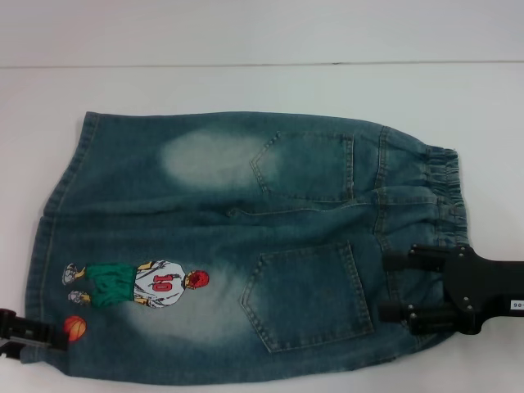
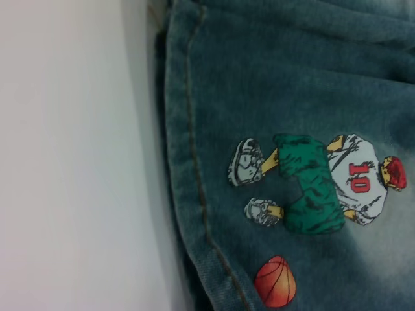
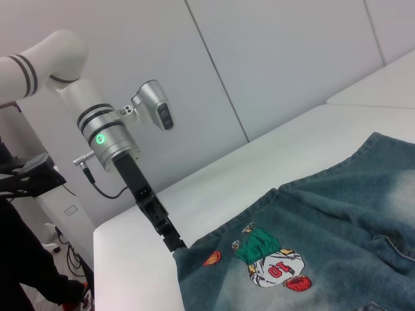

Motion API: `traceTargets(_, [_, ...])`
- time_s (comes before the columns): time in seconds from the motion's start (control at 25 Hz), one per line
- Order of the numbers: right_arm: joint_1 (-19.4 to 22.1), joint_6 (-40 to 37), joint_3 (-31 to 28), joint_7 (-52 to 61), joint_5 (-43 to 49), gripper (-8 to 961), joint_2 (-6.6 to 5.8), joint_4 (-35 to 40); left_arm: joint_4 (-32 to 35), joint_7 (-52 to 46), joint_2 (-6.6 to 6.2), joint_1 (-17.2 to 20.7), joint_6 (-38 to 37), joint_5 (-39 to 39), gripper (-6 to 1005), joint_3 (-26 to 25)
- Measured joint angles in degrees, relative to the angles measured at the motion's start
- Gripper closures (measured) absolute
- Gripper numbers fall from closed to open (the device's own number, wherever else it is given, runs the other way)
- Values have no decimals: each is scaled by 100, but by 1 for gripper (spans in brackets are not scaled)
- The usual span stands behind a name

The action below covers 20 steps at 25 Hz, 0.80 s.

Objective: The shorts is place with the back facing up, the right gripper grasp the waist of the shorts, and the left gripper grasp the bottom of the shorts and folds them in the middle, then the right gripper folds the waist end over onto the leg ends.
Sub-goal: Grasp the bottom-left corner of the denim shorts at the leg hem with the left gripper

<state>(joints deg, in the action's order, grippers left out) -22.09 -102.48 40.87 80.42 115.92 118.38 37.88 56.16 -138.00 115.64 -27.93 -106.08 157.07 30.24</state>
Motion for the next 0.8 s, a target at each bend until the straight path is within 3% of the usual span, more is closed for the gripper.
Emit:
traceTargets(0.48, [12, 0, -10, 0, 0, 41, -7, 0, 2, 12, 14, -111, 66, -10, 129, -22])
traceTargets(0.8, [12, 0, -79, 0, 0, 41, -22, 0, 8, 131, 63, -100, 150, -10, 252, -2])
